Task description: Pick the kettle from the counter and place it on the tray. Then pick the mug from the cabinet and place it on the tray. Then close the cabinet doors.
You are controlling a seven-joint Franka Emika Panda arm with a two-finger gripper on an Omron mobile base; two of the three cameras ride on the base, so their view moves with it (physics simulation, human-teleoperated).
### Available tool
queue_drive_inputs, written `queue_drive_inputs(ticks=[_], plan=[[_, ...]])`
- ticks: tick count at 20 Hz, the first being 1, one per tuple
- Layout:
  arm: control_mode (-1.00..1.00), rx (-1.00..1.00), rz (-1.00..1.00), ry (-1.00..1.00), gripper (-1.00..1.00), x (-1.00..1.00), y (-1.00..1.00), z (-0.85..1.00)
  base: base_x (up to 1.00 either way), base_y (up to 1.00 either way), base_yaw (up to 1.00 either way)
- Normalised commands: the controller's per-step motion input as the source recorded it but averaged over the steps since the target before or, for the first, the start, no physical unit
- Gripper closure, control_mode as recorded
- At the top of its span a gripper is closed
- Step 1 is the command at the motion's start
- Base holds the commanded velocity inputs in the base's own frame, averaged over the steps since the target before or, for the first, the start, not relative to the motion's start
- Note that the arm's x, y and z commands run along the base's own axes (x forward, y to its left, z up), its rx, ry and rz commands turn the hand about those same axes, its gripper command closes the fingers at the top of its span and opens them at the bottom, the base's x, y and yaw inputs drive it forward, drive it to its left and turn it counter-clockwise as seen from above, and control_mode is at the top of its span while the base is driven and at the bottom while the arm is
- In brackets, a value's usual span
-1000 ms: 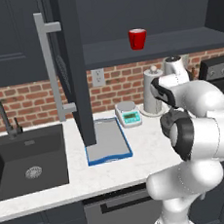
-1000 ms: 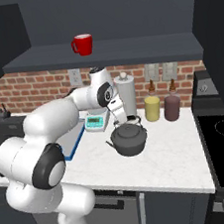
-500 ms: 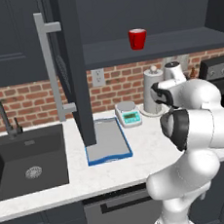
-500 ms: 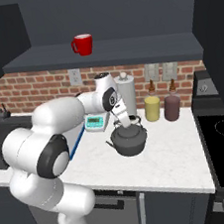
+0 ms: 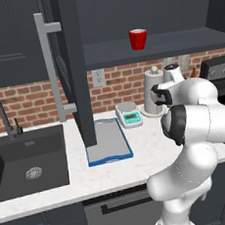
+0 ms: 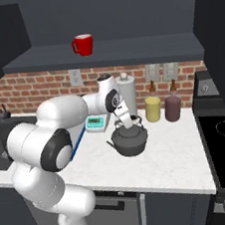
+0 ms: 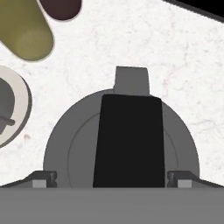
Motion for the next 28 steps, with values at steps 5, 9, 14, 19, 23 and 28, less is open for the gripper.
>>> queue_drive_inputs(ticks=[5, 9, 14, 19, 23, 28], plan=[[-1.0, 0.0, 0.0, -0.07, 1.0, -0.34, 0.0, -0.24, 0.0, 0.0, 0.0], [-1.0, 0.0, 0.0, -0.11, 1.0, -0.37, 0.02, -0.17, 0.0, 0.0, 0.0], [-1.0, -0.02, 0.0, -0.16, 1.0, -0.23, 0.04, 0.02, 0.0, 0.0, 0.0], [-1.0, 0.0, 0.0, -0.18, 1.0, -0.56, 0.0, 0.29, 0.0, 0.0, 0.0], [-1.0, 0.0, 0.0, -0.26, 1.0, -0.74, 0.09, 0.34, 0.0, 0.0, 0.0], [-1.0, -0.01, 0.0, -0.25, 1.0, -0.6, 0.19, 0.36, 0.0, 0.0, 0.0]])
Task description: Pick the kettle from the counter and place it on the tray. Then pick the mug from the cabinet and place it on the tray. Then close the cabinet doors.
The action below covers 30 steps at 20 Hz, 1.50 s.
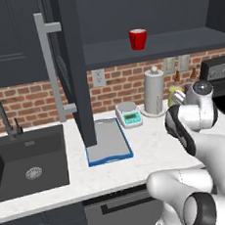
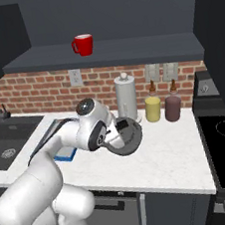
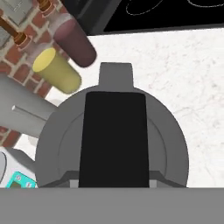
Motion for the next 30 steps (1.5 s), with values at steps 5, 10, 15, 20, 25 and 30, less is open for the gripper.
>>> queue_drive_inputs(ticks=[5, 10, 15, 20, 25, 30], plan=[[-1.0, -0.09, 0.0, -0.16, 1.0, -0.39, 0.4, 0.36, 0.0, 0.0, 0.0], [-1.0, -0.02, 0.0, -0.16, 1.0, -0.35, 0.48, 0.36, 0.0, 0.0, 0.0], [-1.0, 0.0, 0.0, -0.09, 1.0, -0.17, 0.53, 0.36, 0.0, 0.0, 0.0], [-1.0, 0.0, 0.06, 0.0, 1.0, -0.01, 0.59, 0.36, 0.0, 0.0, 0.0], [-1.0, 0.0, 0.11, 0.11, 1.0, 0.03, 0.65, 0.24, 0.0, 0.0, 0.0], [-1.0, 0.01, 0.14, 0.17, 1.0, 0.11, 0.62, 0.02, 0.0, 0.0, 0.0]])
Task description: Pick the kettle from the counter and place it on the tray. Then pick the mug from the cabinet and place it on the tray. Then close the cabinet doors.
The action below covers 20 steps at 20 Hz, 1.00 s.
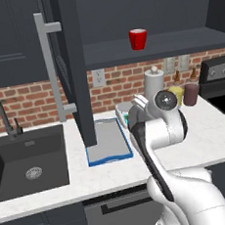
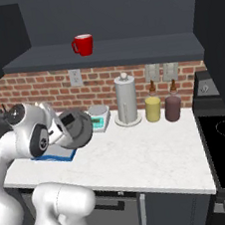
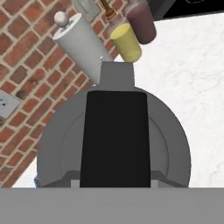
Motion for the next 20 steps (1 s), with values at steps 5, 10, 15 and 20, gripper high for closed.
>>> queue_drive_inputs(ticks=[5, 10, 15, 20], plan=[[-1.0, 0.08, 0.2, 0.05, 1.0, 0.28, 0.55, -0.01, 0.0, 0.0, 0.0], [-1.0, 0.01, 0.09, 0.0, 1.0, 0.55, 0.57, -0.19, 0.0, 0.0, 0.0], [-1.0, 0.0, 0.0, 0.05, 1.0, 0.76, 0.42, -0.34, 0.0, 0.0, 0.0], [-1.0, 0.02, 0.0, 0.12, 1.0, 0.68, 0.14, -0.18, 0.0, 0.0, 0.0]])
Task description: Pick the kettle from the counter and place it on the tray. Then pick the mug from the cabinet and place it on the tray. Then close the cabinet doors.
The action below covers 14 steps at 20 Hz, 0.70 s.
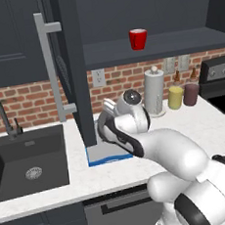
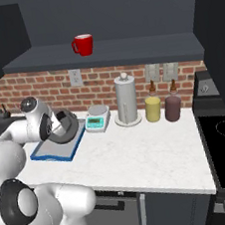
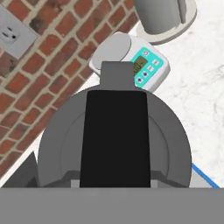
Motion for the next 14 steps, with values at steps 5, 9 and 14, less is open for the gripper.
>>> queue_drive_inputs(ticks=[5, 9, 14], plan=[[-1.0, 0.0, 0.0, 0.07, 1.0, 0.49, 0.16, -0.12, 0.0, 0.0, 0.0], [-1.0, 0.0, 0.0, 0.0, 1.0, 0.48, 0.16, -0.17, 0.0, 0.0, 0.0], [-1.0, -0.02, 0.0, 0.0, 1.0, 0.37, 0.25, -0.22, 0.0, 0.0, 0.0]])
